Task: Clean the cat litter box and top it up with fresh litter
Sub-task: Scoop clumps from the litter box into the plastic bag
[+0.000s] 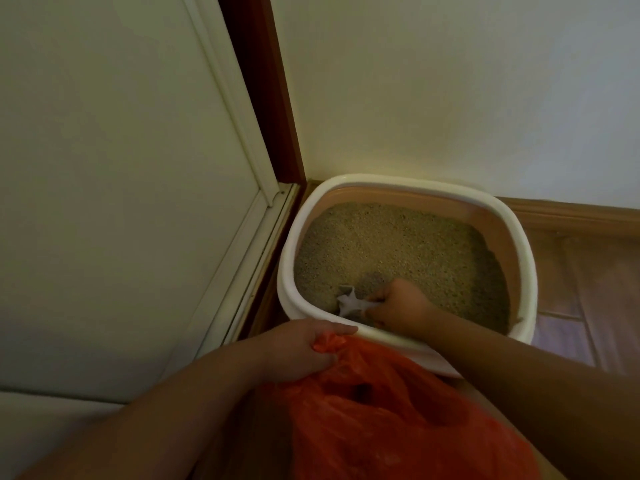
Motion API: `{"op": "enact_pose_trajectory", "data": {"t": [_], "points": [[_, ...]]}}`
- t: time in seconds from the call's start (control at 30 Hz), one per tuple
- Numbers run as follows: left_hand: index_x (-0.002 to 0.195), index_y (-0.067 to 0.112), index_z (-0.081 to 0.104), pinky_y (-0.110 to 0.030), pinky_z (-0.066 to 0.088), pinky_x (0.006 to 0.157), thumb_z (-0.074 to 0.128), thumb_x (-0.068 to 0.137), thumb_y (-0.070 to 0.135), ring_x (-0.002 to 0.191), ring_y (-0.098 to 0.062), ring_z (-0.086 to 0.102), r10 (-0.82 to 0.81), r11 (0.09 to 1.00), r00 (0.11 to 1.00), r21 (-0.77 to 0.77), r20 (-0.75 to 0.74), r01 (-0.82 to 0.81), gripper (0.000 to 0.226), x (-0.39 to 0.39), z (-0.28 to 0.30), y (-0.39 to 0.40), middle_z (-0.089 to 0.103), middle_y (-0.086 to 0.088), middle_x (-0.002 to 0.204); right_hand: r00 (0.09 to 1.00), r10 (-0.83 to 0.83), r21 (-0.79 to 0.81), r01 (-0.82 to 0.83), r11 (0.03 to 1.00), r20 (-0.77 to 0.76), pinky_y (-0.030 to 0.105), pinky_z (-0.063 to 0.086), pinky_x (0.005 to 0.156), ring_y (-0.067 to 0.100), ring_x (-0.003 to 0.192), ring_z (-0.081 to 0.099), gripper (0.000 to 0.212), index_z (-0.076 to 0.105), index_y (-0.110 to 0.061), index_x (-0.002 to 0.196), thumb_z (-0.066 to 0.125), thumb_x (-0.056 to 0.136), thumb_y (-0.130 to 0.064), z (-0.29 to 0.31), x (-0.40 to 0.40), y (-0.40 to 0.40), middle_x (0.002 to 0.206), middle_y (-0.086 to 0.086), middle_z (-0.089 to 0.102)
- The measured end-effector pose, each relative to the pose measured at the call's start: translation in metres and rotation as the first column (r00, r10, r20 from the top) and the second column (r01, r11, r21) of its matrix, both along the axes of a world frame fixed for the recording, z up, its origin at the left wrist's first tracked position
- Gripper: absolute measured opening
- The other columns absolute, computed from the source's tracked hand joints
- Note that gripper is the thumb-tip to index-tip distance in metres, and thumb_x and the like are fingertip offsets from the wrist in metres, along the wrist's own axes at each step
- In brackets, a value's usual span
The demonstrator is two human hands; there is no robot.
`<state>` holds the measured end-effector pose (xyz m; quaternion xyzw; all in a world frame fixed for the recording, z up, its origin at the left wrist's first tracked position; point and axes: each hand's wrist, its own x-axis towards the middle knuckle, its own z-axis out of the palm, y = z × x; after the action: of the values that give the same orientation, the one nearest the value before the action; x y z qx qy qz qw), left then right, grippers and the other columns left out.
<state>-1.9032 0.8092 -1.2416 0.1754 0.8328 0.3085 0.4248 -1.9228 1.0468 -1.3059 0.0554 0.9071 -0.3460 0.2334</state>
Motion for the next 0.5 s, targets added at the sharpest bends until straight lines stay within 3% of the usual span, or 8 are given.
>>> {"op": "enact_pose_trajectory", "data": {"t": [0.13,0.3,0.5], "points": [[0.137,0.059,0.05,-0.023,0.054,0.098,0.065,0.097,0.032,0.111,0.005,0.063,0.036,0.999,0.999,0.025,0.009,-0.036,0.05,-0.001,-0.002,-0.004,0.064,0.016,0.13,0.994,-0.104,-0.115,0.105,0.988,0.012,0.013,0.039,0.039,-0.003,0.038,0.051,0.009,0.079,-0.013,0.095,0.072,0.09,-0.016,-0.003,-0.012,-0.003,0.052,-0.008,0.065],[0.137,0.06,0.049,-0.023,0.052,0.102,0.065,0.097,0.032,0.114,0.006,0.061,0.051,0.998,0.999,0.034,0.016,-0.052,0.051,0.0,-0.005,-0.006,0.063,0.017,0.132,0.97,-0.24,-0.278,0.243,0.929,0.045,0.018,0.039,0.042,0.004,0.042,0.05,0.013,0.078,-0.018,0.101,0.075,0.088,-0.015,-0.011,-0.02,-0.002,0.057,-0.004,0.068],[0.135,0.061,0.05,-0.026,0.053,0.101,0.064,0.098,0.031,0.115,0.003,0.062,0.097,0.994,0.993,0.046,0.062,-0.1,0.05,0.004,-0.001,-0.008,0.062,0.016,0.132,0.93,-0.345,-0.394,0.366,0.843,0.126,0.019,0.043,0.05,0.008,0.05,0.052,0.03,0.074,-0.012,0.113,0.079,0.083,-0.01,-0.019,-0.03,0.0,0.063,0.002,0.064]]}}
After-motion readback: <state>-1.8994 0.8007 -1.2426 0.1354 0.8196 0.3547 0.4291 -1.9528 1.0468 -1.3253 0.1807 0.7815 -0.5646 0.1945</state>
